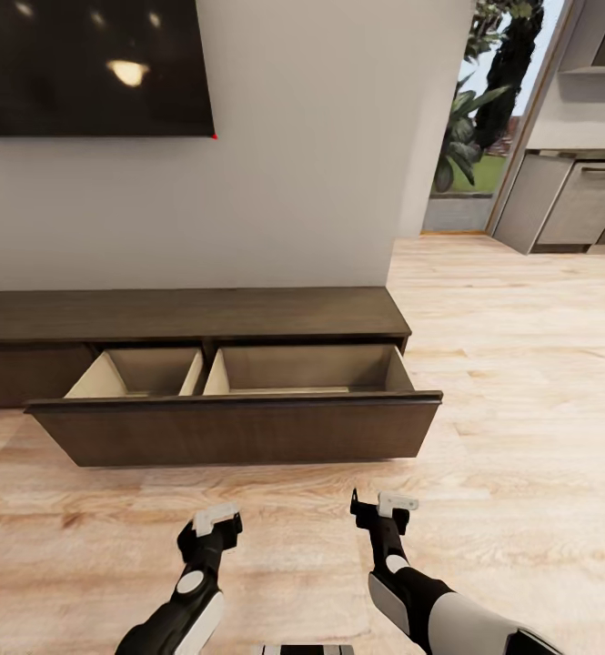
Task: Place each of the two pumpkins and all three candles from the living room inside a cabinet in the living room (use any cabinet), then make sure every cabinet is closed, and position the cauldron so it is next to a table in the living room.
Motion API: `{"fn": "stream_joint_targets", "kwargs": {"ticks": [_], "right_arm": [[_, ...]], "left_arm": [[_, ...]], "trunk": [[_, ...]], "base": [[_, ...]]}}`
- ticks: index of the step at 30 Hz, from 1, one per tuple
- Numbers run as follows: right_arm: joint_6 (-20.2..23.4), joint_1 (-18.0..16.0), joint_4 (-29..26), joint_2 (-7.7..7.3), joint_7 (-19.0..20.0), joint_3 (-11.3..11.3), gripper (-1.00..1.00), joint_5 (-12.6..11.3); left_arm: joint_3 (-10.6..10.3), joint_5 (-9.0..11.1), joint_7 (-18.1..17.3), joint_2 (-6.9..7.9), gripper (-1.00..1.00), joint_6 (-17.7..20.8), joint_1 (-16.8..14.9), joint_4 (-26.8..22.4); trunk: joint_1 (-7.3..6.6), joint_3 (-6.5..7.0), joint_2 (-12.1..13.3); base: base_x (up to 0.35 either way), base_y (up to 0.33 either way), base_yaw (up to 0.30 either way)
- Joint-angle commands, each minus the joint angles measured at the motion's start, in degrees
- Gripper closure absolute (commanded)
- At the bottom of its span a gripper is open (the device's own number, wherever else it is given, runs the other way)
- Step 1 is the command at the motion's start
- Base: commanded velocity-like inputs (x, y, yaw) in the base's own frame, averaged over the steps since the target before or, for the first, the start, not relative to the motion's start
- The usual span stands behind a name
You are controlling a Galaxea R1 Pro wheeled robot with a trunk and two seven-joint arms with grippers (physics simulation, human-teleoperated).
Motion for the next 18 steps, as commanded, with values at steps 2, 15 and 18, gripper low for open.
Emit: {"fn": "stream_joint_targets", "kwargs": {"ticks": [2, 15, 18], "right_arm": [[-0.1, 0.0, 0.0, -0.01, -0.4, 0.5, -1.00, -0.3], [-0.1, 0.0, 0.0, -0.04, -0.4, 0.5, -1.00, -0.4], [-0.1, 0.0, 0.0, -0.07, -0.4, 0.4, -1.00, -0.4]], "left_arm": [[-0.4, 0.6, 0.3, 0.07, -1.00, -0.4, 0.0, -0.6], [-0.1, 0.6, 0.2, 0.15, -1.00, -0.3, 0.0, -0.6], [-0.1, 0.6, 0.2, 0.14, -1.00, -0.3, 0.0, -0.6]], "trunk": [[-0.01, -0.05, 0.0], [-0.01, -0.05, 0.0], [-0.01, -0.05, 0.0]], "base": [[0.028, 0.000, 0.000], [0.202, 0.000, 0.000], [0.112, 0.000, 0.000]]}}
